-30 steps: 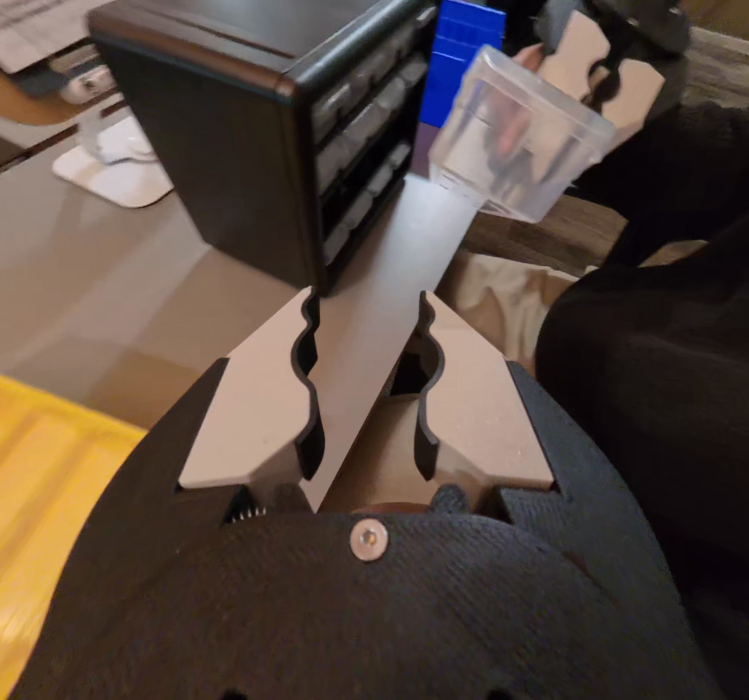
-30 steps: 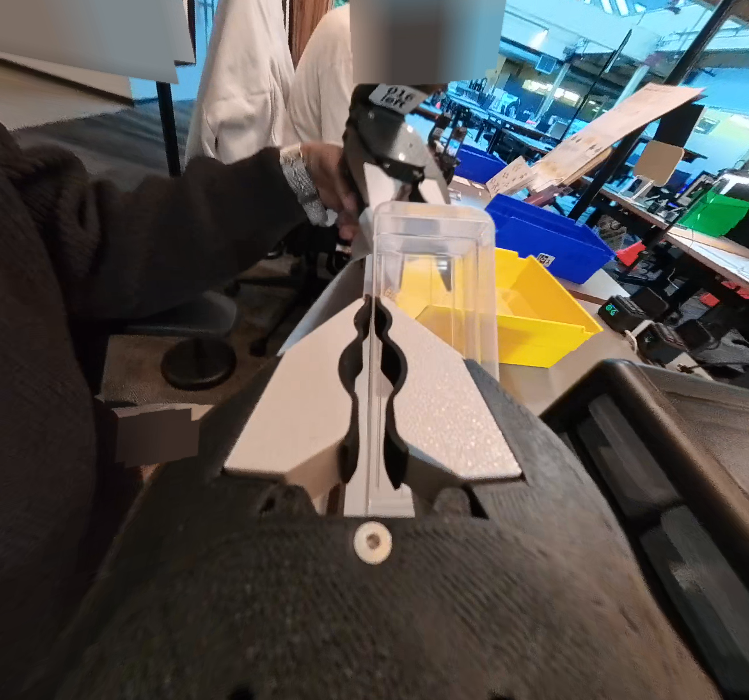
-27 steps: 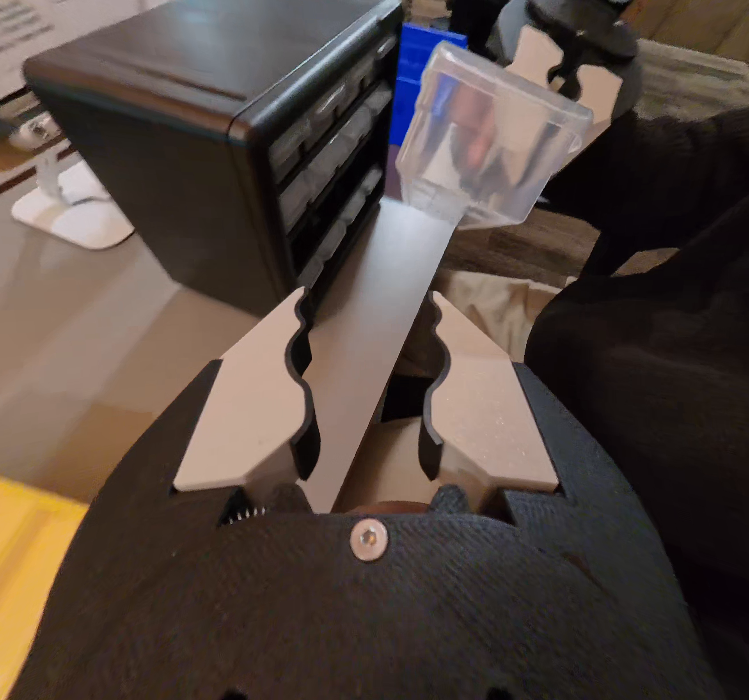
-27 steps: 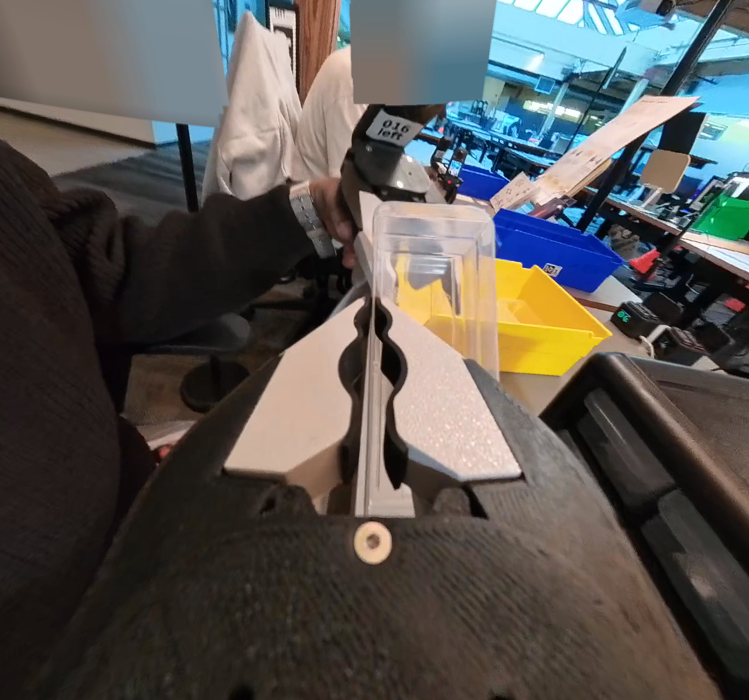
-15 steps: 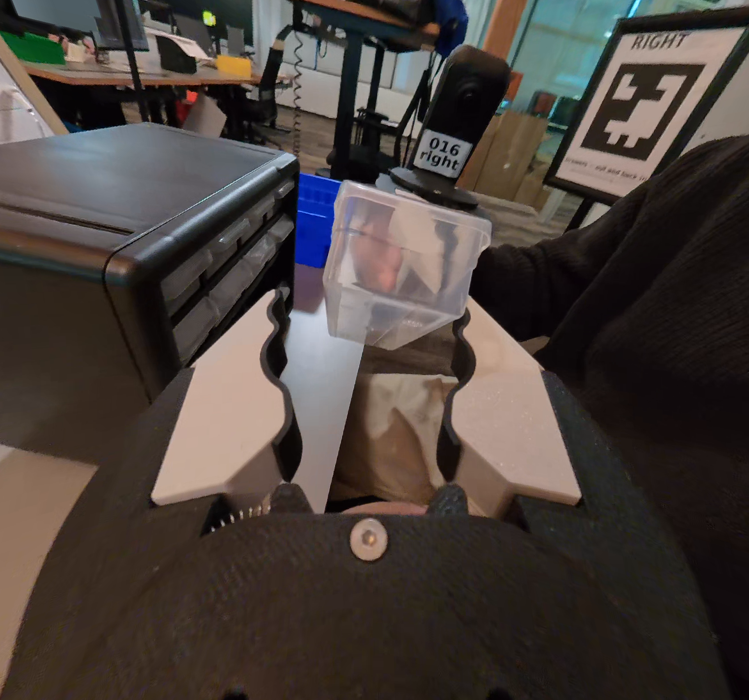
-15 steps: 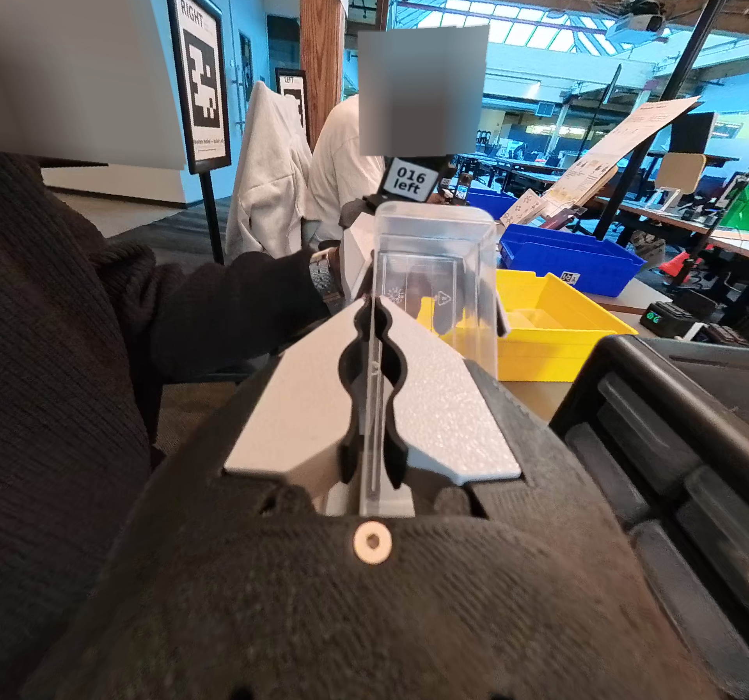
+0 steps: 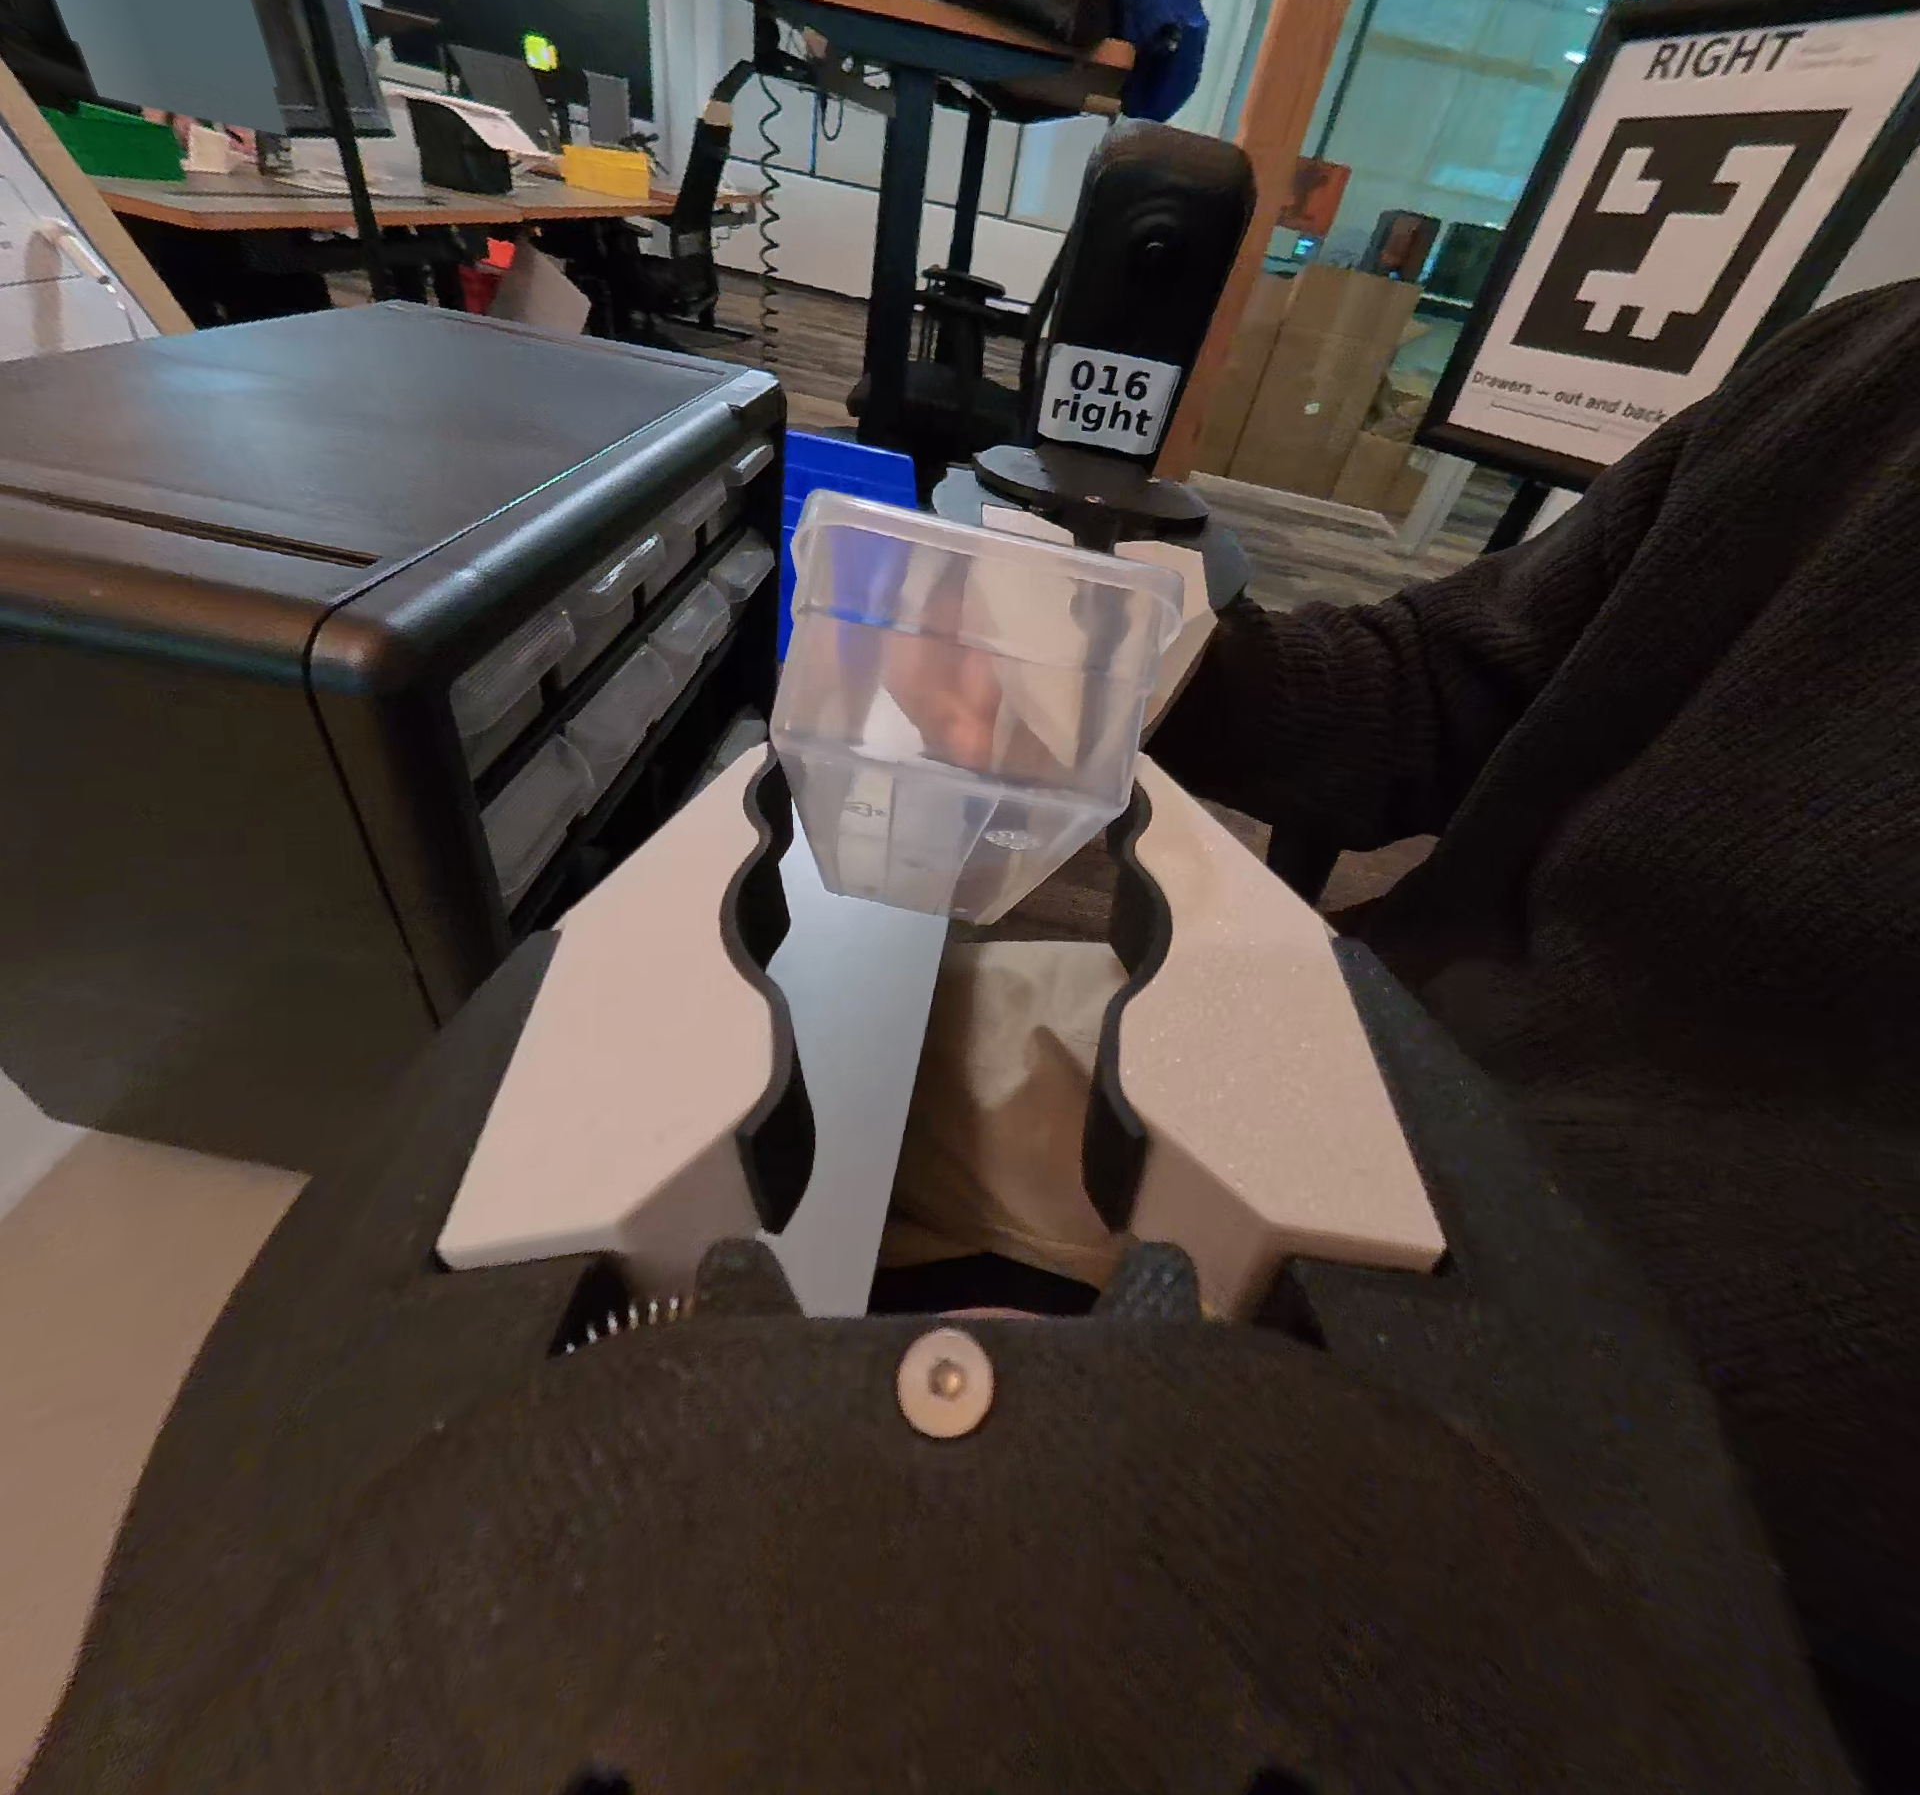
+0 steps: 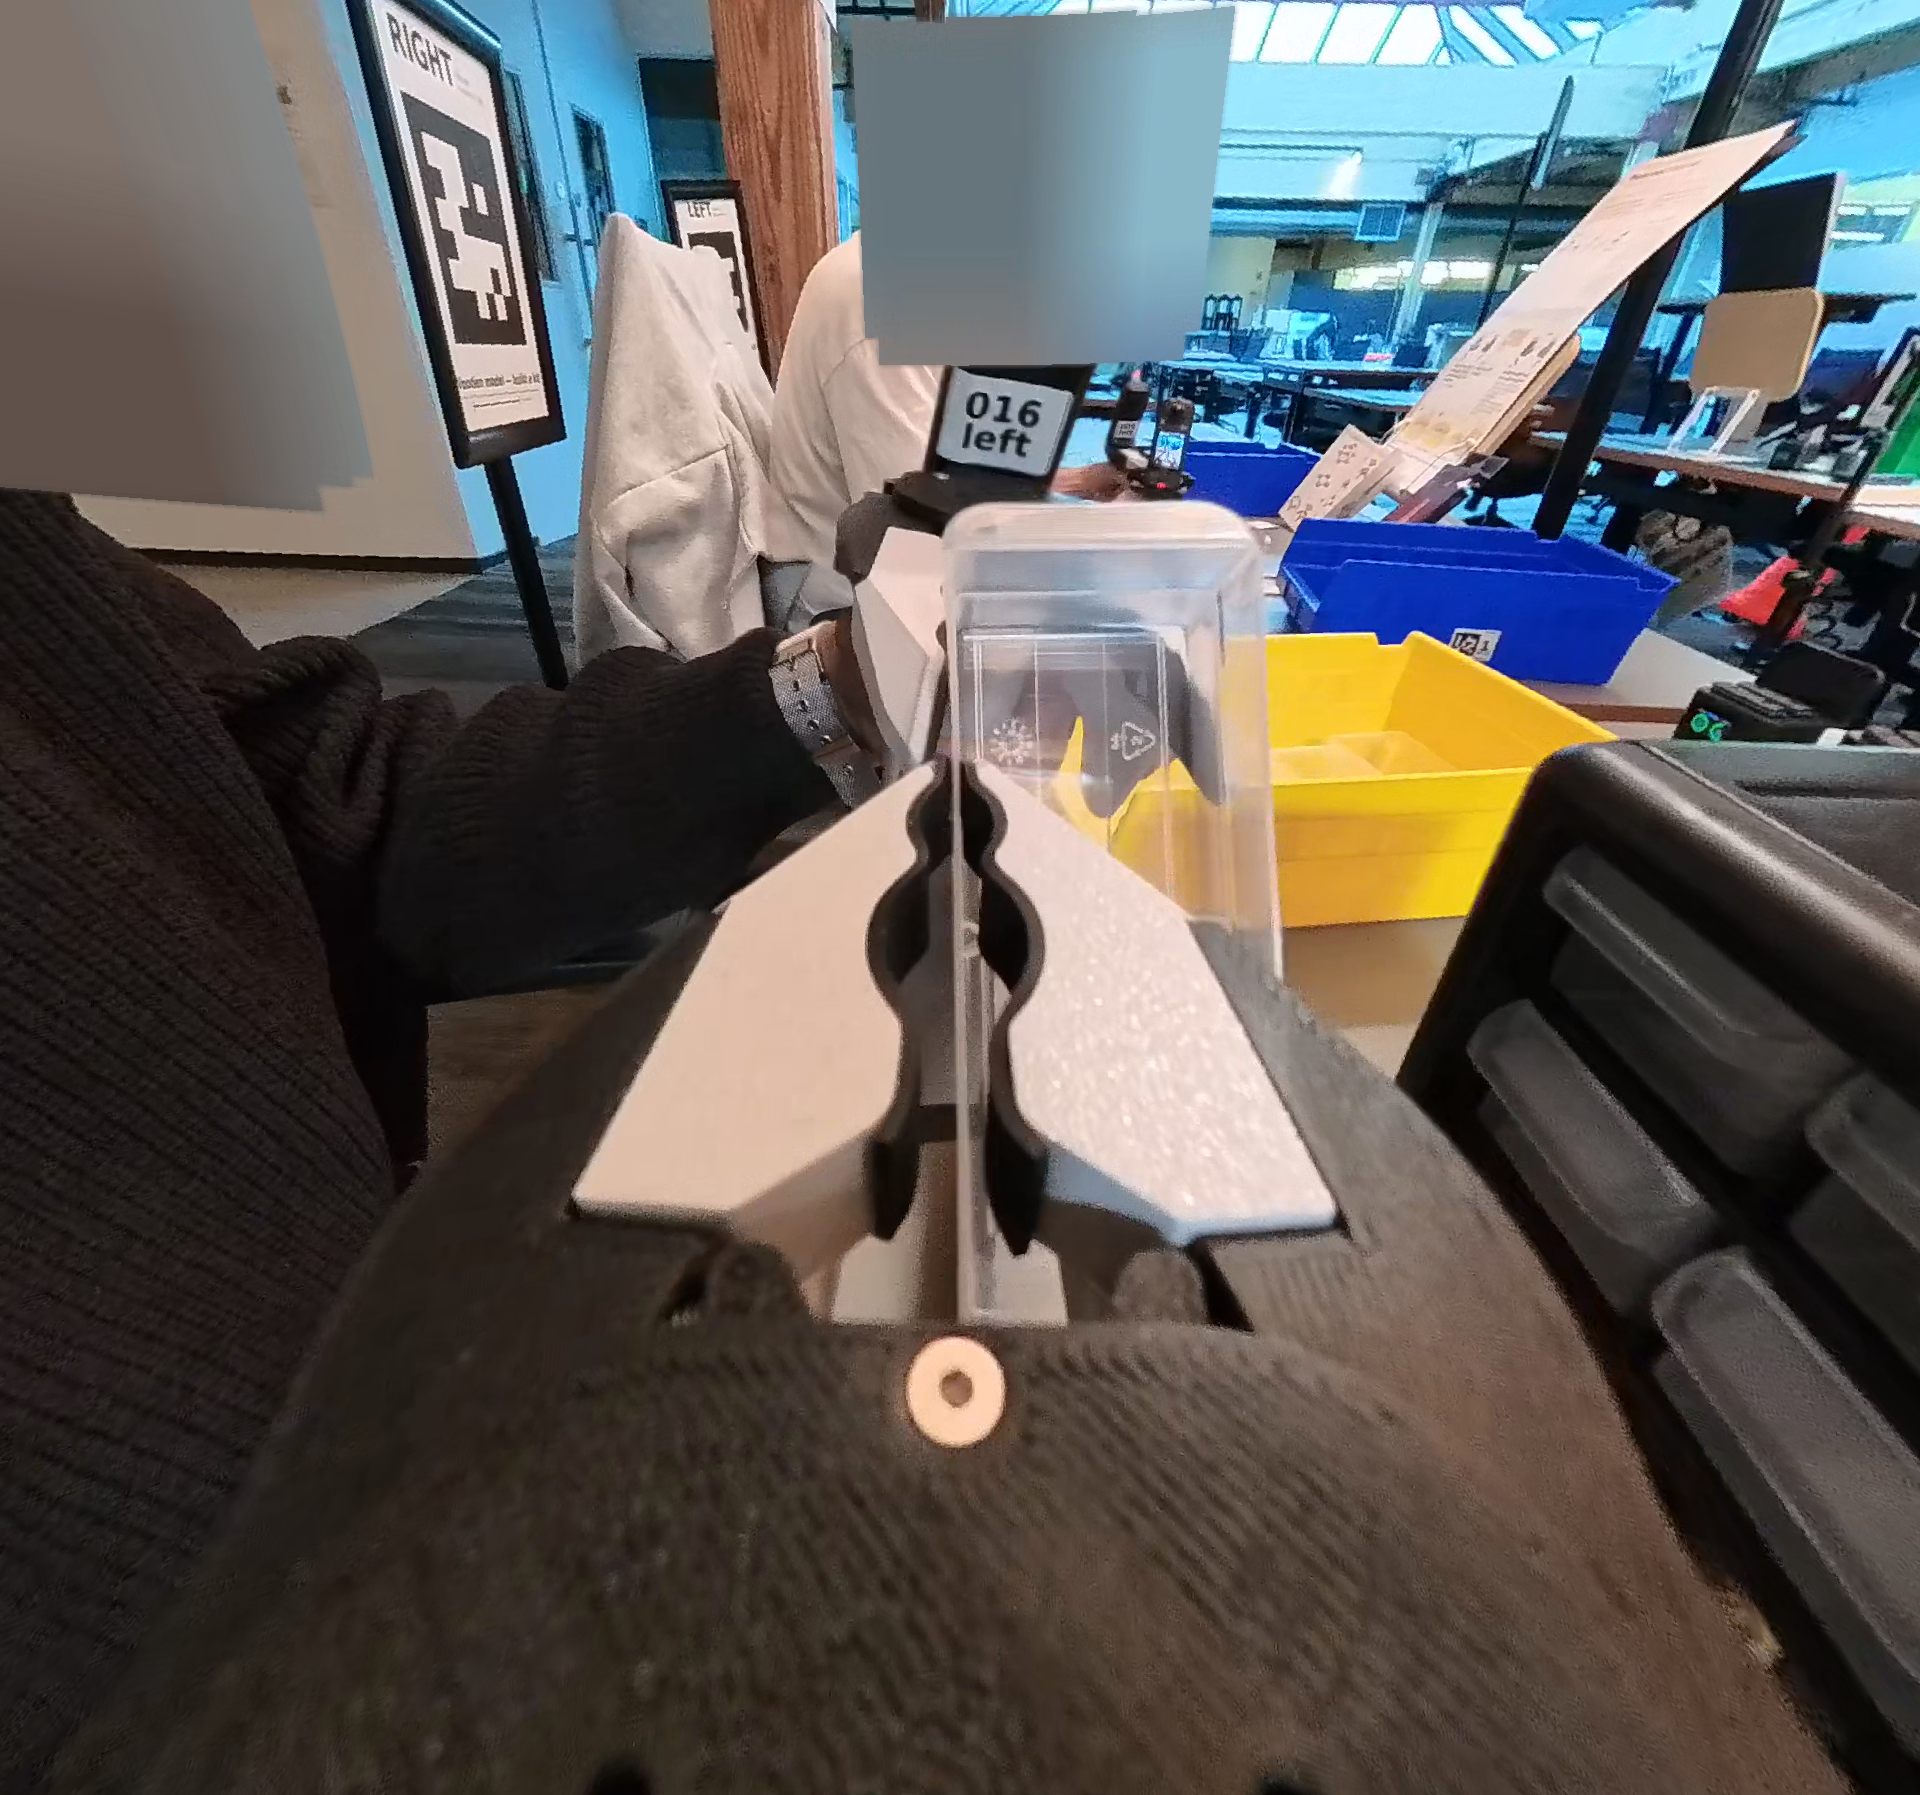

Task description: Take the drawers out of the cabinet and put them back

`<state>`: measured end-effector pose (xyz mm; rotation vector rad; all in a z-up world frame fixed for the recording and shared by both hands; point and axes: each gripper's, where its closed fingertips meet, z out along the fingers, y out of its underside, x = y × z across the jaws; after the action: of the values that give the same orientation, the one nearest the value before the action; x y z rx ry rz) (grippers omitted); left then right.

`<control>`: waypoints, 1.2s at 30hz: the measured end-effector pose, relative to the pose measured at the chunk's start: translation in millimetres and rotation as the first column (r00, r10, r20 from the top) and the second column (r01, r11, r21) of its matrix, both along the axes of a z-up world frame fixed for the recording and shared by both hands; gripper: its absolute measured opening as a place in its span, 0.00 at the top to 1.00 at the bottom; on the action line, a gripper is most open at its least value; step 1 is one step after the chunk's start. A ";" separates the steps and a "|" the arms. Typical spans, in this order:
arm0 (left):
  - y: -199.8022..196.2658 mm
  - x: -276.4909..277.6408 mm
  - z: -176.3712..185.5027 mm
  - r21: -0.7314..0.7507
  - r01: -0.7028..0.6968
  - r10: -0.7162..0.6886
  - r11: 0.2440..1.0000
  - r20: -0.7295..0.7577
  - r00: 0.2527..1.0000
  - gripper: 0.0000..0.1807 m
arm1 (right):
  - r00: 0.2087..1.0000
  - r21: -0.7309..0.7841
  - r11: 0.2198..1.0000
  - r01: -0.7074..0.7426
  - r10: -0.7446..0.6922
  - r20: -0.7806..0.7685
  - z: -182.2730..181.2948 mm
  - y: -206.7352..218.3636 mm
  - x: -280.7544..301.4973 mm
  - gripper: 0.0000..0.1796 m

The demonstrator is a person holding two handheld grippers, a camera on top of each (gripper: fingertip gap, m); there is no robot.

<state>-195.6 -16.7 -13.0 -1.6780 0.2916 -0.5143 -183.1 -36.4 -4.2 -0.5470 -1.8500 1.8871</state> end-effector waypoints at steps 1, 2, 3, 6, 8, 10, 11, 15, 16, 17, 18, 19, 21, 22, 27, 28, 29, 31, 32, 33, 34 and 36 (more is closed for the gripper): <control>0.6 -1.3 -0.6 -0.001 -0.009 0.009 1.000 -0.006 1.000 0.67 | 1.000 -0.003 1.000 0.003 -0.003 0.012 -0.8 1.0 -1.1 1.00; 1.0 -2.3 -0.7 -0.001 -0.016 0.016 1.000 -0.010 1.000 0.67 | 1.000 -0.008 1.000 0.008 -0.008 0.023 -1.1 1.8 -2.2 0.99; 1.0 -2.8 -0.5 0.000 -0.019 0.019 1.000 -0.012 1.000 0.67 | 0.999 -0.014 1.000 0.016 -0.015 0.033 -1.1 3.0 -3.5 0.97; 1.4 -4.3 -1.2 -0.002 -0.030 0.030 1.000 -0.023 0.999 0.67 | 0.997 -0.026 0.999 0.036 -0.034 0.063 -2.3 6.2 -7.4 0.92; 1.6 -5.6 -1.9 -0.002 -0.040 0.040 0.999 -0.036 0.999 0.67 | 0.996 -0.032 0.998 0.049 -0.046 0.082 -3.6 8.0 -9.9 0.90; 1.3 -6.0 -2.4 -0.005 -0.042 0.042 0.999 -0.040 0.998 0.67 | 0.994 -0.033 0.998 0.058 -0.055 0.097 -4.5 9.2 -11.6 0.88; 1.1 -6.0 -2.5 -0.007 -0.042 0.041 0.999 -0.040 0.998 0.67 | 0.993 -0.030 0.998 0.062 -0.058 0.101 -4.9 9.6 -12.1 0.88; 0.6 -5.3 -3.3 -0.012 -0.037 0.036 0.999 -0.043 0.998 0.67 | 0.991 -0.012 0.997 0.075 -0.073 0.112 -6.3 11.5 -13.6 0.84; 0.5 -5.3 -3.2 -0.012 -0.036 0.036 0.999 -0.042 0.998 0.67 | 0.991 -0.010 0.997 0.075 -0.073 0.113 -6.3 11.9 -13.5 0.83; 0.3 -5.8 -2.6 -0.010 -0.038 0.038 0.999 -0.039 0.999 0.67 | 0.991 -0.011 0.997 0.071 -0.069 0.114 -6.2 12.3 -12.8 0.82; -0.4 -6.8 -1.7 -0.007 -0.040 0.040 0.999 -0.033 0.999 0.67 | 0.991 -0.013 0.998 0.066 -0.064 0.114 -5.6 12.7 -12.1 0.81; -1.3 -7.7 -0.3 -0.002 -0.040 0.040 0.999 -0.025 0.999 0.67 | 0.991 -0.015 0.998 0.065 -0.063 0.115 -5.2 13.5 -11.8 0.81; -3.8 -9.0 2.9 0.010 -0.037 0.037 0.999 -0.010 0.999 0.67 | 0.992 -0.018 0.998 0.065 -0.063 0.112 -3.5 15.4 -11.1 0.80; -4.2 -10.4 4.0 0.014 -0.044 0.044 0.999 -0.011 0.999 0.67 | 0.992 -0.022 0.998 0.065 -0.062 0.111 -2.1 16.3 -10.7 0.80; -3.9 -12.7 6.1 0.018 -0.073 0.074 0.997 -0.043 0.996 0.67 | 0.990 -0.111 0.992 0.057 -0.042 0.133 13.4 19.1 -7.3 0.80; -3.3 -12.4 5.7 0.013 -0.077 0.078 0.997 -0.052 0.996 0.67 | 0.988 -0.132 0.989 0.064 -0.044 0.149 16.1 19.7 -8.1 0.80; -2.9 -11.7 5.0 0.007 -0.080 0.080 0.997 -0.064 0.995 0.67 | 0.984 -0.149 0.986 0.072 -0.046 0.170 17.9 19.9 -8.9 0.80; -1.3 -9.4 2.2 -0.010 -0.084 0.083 0.996 -0.093 0.992 0.67 | 0.971 -0.187 0.978 0.088 -0.043 0.233 19.5 19.0 -10.9 0.80; -0.1 -8.2 0.0 -0.022 -0.088 0.085 0.996 -0.112 0.990 0.67 | 0.960 -0.209 0.973 0.098 -0.037 0.277 19.2 18.3 -12.2 0.80; 0.9 -7.1 -2.7 -0.036 -0.092 0.086 0.995 -0.134 0.987 0.67 | 0.942 -0.232 0.966 0.112 -0.029 0.334 17.0 17.9 -13.6 0.80; 1.8 -8.8 -5.2 -0.048 -0.109 0.100 0.993 -0.156 0.983 0.67 | 0.916 -0.261 0.957 0.127 -0.012 0.402 14.2 18.4 -14.8 0.81; 2.4 -11.7 -7.1 -0.057 -0.138 0.125 0.989 -0.192 0.973 0.67 | 0.863 -0.345 0.930 0.125 0.070 0.500 14.0 18.1 -14.2 0.80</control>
<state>-207.3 -14.3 -20.1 -1.8042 0.2997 -0.2693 -197.2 -18.2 9.8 -1.3021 -1.7542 2.2395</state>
